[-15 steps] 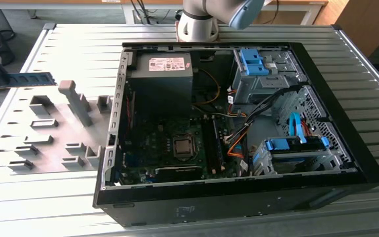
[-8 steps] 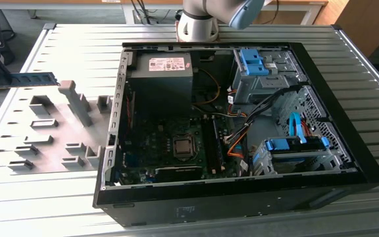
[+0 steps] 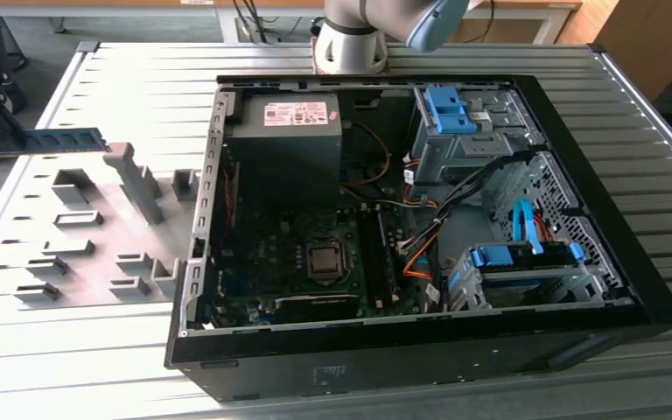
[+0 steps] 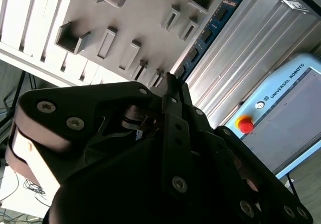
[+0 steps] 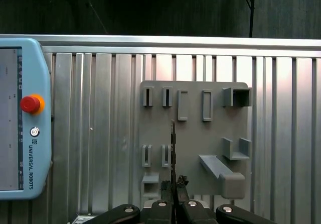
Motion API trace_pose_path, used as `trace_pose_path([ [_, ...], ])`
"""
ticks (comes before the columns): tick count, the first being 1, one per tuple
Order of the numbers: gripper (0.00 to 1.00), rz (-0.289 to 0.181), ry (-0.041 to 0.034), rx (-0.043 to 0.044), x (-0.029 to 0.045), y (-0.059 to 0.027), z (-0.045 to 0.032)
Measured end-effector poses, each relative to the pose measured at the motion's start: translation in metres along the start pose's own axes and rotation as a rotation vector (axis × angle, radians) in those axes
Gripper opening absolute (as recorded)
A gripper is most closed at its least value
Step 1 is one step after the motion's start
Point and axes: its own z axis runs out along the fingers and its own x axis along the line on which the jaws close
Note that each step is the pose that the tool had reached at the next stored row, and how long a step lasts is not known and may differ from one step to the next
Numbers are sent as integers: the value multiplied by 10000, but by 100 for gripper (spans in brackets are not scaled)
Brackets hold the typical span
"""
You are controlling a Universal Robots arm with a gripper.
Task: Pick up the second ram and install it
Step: 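Pick up the second ram and move it above second insertion slot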
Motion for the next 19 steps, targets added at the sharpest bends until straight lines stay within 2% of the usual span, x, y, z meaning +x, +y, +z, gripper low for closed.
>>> trace_pose_path([
  [19,14,0,0,0,0,-97,-1],
])
